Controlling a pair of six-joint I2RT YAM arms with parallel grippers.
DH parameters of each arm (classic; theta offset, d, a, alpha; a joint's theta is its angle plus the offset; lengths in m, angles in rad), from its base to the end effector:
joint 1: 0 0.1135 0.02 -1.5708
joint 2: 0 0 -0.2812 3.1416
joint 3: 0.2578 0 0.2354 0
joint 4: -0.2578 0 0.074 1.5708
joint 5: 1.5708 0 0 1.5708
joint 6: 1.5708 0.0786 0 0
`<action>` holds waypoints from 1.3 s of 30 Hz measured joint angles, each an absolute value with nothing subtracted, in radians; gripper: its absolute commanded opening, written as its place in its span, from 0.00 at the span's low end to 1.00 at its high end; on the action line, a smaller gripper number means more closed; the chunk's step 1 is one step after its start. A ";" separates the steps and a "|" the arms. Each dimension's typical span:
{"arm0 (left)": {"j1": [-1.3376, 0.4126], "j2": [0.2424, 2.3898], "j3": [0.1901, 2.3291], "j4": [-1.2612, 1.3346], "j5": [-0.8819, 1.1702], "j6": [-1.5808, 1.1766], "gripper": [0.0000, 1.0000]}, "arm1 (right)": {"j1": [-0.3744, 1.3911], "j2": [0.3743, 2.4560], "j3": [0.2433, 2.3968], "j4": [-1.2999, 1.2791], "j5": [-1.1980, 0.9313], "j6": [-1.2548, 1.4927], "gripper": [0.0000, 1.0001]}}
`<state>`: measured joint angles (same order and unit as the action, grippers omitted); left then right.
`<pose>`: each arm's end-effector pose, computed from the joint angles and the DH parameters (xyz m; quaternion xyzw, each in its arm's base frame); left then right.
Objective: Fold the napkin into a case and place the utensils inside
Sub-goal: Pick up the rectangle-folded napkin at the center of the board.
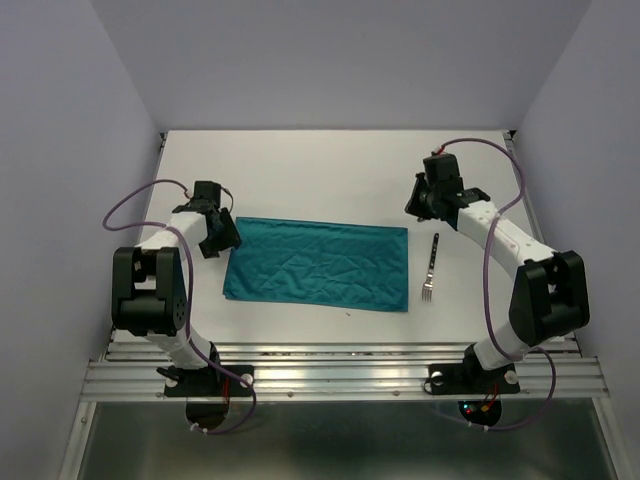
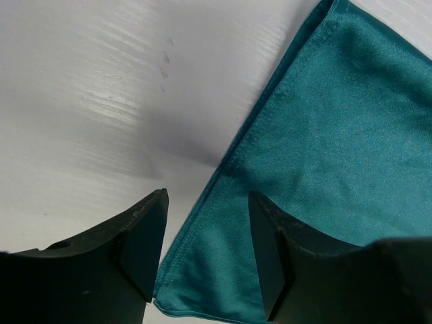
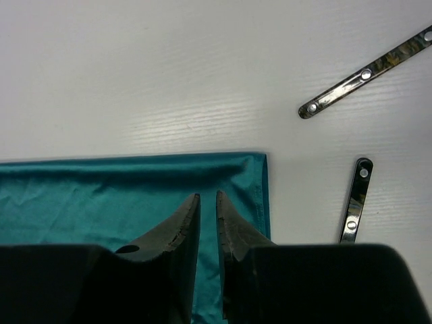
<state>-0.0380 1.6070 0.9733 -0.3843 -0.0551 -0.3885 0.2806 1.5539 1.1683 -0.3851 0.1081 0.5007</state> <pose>0.3291 -0.0082 0.1783 -0.1751 0.9456 -0.0318 0.2722 0.3462 0.0910 0.2587 0.1219 0.9118 0.1021 0.3785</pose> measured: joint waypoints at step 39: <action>-0.143 1.705 1.001 -0.351 -0.112 -0.418 0.00 | 0.281 1.546 1.098 -0.397 0.100 0.506 0.22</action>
